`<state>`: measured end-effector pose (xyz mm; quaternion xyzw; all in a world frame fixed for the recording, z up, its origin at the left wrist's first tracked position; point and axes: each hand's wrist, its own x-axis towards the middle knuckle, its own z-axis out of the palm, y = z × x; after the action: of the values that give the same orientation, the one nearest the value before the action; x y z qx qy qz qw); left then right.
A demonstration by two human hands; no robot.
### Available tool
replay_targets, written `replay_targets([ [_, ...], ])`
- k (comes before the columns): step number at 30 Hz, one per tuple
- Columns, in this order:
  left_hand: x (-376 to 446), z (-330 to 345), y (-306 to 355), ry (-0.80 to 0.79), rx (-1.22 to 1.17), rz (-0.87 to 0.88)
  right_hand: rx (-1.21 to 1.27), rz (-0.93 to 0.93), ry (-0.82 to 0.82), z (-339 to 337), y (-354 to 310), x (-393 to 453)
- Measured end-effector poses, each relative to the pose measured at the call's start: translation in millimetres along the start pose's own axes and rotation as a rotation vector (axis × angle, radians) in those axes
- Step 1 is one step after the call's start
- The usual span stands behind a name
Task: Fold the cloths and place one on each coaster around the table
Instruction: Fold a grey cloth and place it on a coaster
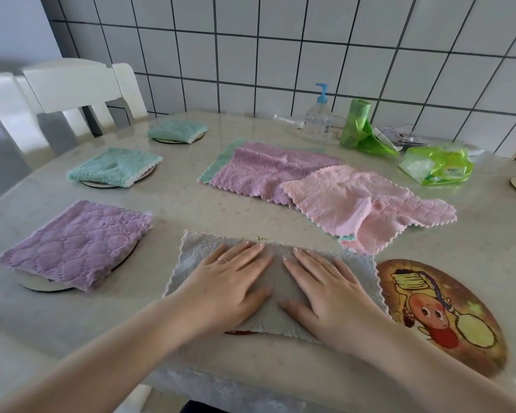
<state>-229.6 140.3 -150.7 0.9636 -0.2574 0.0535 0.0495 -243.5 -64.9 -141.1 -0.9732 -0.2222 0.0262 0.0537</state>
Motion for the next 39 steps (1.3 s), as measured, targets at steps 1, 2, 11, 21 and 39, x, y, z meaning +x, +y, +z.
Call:
replay_targets([
  [1, -2, -2, -5, -0.048, 0.000, -0.033, -0.024, 0.019, -0.026, -2, 4, -4],
  [2, -5, -5, -10, -0.086, 0.017, -0.059, -0.043, 0.035, -0.048, -5, 7, -8],
  [11, -30, -11, -49, -0.131, -0.084, -0.210, -0.117, 0.084, -0.145, -10, 36, -36],
  [21, -40, -14, 16, 0.204, -0.323, 0.350, 0.450, 0.104, 0.137, -27, 23, 39],
  [39, -46, -10, 29, 0.304, -0.213, 0.177, 0.249, 0.123, -0.230, -45, 8, 93],
])
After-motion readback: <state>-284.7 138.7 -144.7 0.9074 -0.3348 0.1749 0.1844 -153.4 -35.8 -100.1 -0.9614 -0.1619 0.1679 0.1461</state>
